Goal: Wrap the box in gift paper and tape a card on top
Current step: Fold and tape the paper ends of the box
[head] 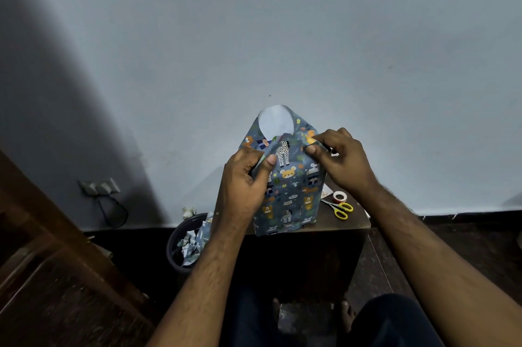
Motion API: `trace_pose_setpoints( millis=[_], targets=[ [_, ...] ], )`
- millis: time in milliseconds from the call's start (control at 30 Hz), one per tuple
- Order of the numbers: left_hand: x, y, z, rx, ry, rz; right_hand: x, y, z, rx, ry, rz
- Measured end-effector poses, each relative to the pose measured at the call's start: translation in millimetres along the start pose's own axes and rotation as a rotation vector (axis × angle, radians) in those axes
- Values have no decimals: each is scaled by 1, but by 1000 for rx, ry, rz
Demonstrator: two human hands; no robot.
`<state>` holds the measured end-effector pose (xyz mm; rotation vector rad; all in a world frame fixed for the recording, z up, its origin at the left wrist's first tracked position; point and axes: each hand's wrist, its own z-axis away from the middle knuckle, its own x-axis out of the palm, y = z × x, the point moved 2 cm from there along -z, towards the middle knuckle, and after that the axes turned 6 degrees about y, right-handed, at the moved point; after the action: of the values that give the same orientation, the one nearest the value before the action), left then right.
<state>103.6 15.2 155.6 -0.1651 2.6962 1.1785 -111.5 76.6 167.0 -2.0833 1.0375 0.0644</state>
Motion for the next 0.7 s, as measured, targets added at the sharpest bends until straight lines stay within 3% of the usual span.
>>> trace_pose_setpoints(
  millis=[233,433,600,700],
  targets=[
    [-2,12,-6,-160,-86,105,-2,-10,-8,83,-67,-76],
    [-4,12,-8,-204,-139,10,1,-17,-11,228,-138,-357],
    [-3,14,-7,-253,-73,96,6,-17,-15,180,-148,-186],
    [-2,19,-8,-187,13,45,6,-15,-19,177,-104,-77]
  ],
)
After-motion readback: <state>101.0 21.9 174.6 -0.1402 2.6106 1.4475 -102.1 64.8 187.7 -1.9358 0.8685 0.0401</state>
